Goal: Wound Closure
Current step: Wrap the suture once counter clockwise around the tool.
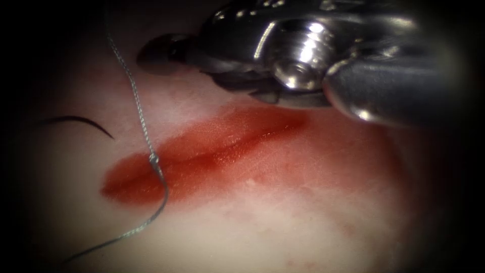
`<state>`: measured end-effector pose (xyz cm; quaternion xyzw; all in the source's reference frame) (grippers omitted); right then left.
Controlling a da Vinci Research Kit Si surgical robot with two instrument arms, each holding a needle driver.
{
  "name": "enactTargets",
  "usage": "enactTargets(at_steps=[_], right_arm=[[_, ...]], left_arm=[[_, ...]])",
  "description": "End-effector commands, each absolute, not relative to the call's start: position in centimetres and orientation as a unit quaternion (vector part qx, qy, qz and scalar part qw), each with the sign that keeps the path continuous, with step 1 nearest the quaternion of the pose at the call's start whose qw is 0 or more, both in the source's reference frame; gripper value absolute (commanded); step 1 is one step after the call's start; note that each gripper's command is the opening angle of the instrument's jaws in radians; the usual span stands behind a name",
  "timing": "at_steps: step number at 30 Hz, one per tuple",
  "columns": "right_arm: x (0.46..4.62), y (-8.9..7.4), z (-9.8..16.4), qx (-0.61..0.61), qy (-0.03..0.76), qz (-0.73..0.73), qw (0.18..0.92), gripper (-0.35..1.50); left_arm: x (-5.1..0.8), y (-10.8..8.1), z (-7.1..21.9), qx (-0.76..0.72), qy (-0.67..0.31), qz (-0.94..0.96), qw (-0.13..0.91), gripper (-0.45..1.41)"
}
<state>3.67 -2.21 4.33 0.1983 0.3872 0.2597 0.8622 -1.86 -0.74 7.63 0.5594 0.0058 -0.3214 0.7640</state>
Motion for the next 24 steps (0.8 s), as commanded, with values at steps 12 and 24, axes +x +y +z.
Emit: enactTargets(at_steps=[12, 24], right_arm=[[3.77, -2.8, 5.3, 0.369, 0.473, 0.095, 0.795, -0.35], [3.70, -2.9, 5.4, 0.440, 0.578, 0.205, 0.656, -0.35]], left_arm=[[-1.73, -0.2, 7.9, 0.409, -0.044, -0.301, 0.860, -0.45], [-1.97, -0.2, 8.4, 0.347, -0.058, -0.331, 0.876, -0.45]])
